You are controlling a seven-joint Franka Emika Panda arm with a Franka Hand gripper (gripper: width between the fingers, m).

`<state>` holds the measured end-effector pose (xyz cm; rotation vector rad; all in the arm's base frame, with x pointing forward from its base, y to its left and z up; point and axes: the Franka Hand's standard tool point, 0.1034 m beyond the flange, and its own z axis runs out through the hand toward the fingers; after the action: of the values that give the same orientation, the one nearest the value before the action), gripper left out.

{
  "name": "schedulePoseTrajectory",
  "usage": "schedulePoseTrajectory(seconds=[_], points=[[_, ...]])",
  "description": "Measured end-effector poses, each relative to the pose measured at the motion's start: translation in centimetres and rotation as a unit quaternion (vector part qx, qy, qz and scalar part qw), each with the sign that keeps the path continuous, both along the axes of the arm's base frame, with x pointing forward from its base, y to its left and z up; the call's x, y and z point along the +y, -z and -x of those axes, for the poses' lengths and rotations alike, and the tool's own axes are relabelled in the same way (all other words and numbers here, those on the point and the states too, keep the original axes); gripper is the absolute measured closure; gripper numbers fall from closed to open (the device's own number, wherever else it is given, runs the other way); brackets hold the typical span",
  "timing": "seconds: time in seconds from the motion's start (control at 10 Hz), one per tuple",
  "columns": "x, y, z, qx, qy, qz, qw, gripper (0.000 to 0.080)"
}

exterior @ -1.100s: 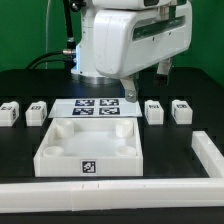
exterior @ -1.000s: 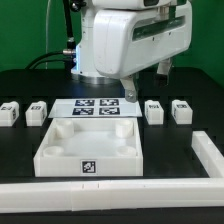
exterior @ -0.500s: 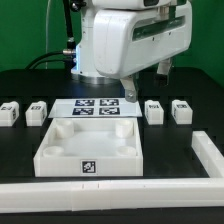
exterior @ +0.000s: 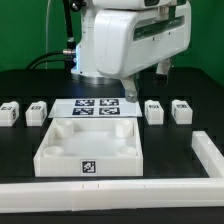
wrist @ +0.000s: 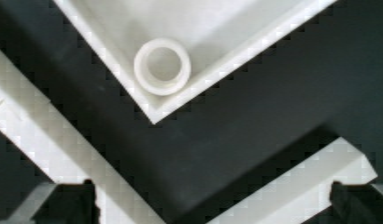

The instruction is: Assemble one leg

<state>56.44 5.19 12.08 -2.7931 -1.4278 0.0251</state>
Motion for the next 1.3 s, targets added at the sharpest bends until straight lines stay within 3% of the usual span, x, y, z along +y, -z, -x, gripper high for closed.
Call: schedulePoseTrajectory(seconds=[0.1,0.2,0.5,0.7,0.8,1.0,1.3], points=[[-0.1,0.1,0.1,-0.002,-0.008,-0.001,1.000,0.0150],[-0.6,1.0,1.6,-0.007,-0.069,-0.002,0.998,0.0150],[-3.9,3.3,9.6,0.009,-0.256,-0.005,0.967,0.0150],[-7.1,6.5,13.7,0.003,-0.371,-0.014,0.929,0.0150],[-8.3,8.3,14.8,0.008,-0.366,-0.022,0.930,0.0150],[-9.0,11.0,15.3,0.005,-0.351,-0.029,0.936,0.0150],[-8.9,11.5,14.5,0.007,-0.319,-0.031,0.947,0.0150]])
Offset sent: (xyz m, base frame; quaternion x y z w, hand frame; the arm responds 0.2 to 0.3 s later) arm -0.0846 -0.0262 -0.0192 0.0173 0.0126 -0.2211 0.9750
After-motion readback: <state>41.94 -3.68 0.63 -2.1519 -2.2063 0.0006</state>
